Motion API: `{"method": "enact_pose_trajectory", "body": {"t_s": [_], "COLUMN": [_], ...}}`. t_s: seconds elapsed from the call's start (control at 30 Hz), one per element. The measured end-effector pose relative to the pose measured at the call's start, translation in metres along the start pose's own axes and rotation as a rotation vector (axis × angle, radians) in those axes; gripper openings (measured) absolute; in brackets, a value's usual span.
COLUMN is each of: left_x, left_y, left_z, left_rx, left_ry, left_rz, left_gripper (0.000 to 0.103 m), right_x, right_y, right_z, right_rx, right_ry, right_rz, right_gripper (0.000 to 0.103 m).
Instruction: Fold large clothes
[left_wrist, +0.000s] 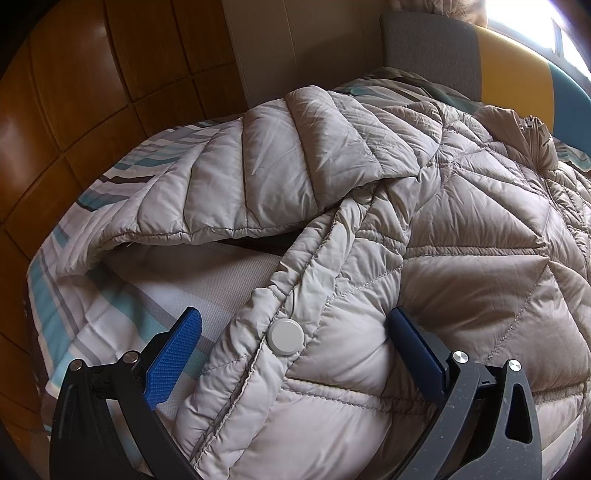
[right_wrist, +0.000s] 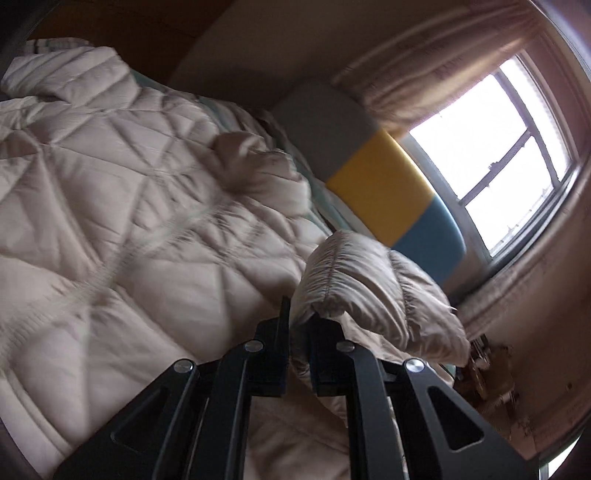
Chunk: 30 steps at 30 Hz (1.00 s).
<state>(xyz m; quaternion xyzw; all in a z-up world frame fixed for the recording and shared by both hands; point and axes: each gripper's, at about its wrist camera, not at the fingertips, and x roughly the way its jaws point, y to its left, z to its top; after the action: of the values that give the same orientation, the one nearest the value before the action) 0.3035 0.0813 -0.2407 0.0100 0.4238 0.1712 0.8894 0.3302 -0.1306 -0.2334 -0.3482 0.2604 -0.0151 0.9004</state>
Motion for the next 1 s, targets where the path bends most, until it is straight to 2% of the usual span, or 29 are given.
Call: {"method": "enact_pose_trajectory", "body": {"t_s": [0.2,0.27,0.37,0.5,0.57,0.63,0.73,0.77,0.83,0.9,1.0], "left_x": [-0.001,-0.001,-0.001,-0.001,-0.001,-0.001,-0.002,-0.002,-0.008,-0.018,-0.051], "left_y": [0.0,0.0,0.0,0.001,0.001,0.0,-0.001,-0.001,-0.005,-0.01,-0.014], "left_z": [0.001,0.001,0.0,0.001,0.001,0.001,0.002,0.004,0.008,0.015,0.03], "left_rx": [0.002,0.001,0.002,0.003,0.003,0.002,0.006,0.016,0.046,0.075,0.045], "left_ry": [-0.002,-0.002,-0.002,-0.002,-0.002,-0.001,0.004,0.009,0.017,0.03,-0.031], "left_rz": [0.004,0.004,0.005,0.006,0.006,0.004,0.007,0.012,0.024,0.034,-0.026], "left_gripper": [0.1,0.1,0.1,0.1,0.1,0.1,0.1,0.1,0.1,0.1,0.1], "right_x": [0.002,0.008,0.017,0.021,0.018,0.003,-0.018,-0.025,-0.031,-0.03,-0.026], "right_y": [0.036,0.053,0.069,0.061,0.049,0.034,0.005,-0.005,-0.026,-0.052,-0.087], "right_z": [0.021,0.021,0.015,0.015,0.016,0.016,0.014,0.011,0.007,-0.004,-0.023], "right_rx": [-0.074,-0.136,-0.207,-0.173,-0.133,-0.073,0.014,0.039,0.1,0.218,0.415], "right_ry": [-0.051,-0.035,-0.006,-0.012,-0.024,-0.055,-0.114,-0.128,-0.121,-0.087,-0.023], "right_rz": [0.099,0.135,0.128,0.135,0.13,0.148,0.127,0.11,0.106,0.16,0.236], "right_gripper": [0.008,0.018,0.019,0.023,0.043,0.053,0.054,0.058,0.061,0.061,0.061]}}
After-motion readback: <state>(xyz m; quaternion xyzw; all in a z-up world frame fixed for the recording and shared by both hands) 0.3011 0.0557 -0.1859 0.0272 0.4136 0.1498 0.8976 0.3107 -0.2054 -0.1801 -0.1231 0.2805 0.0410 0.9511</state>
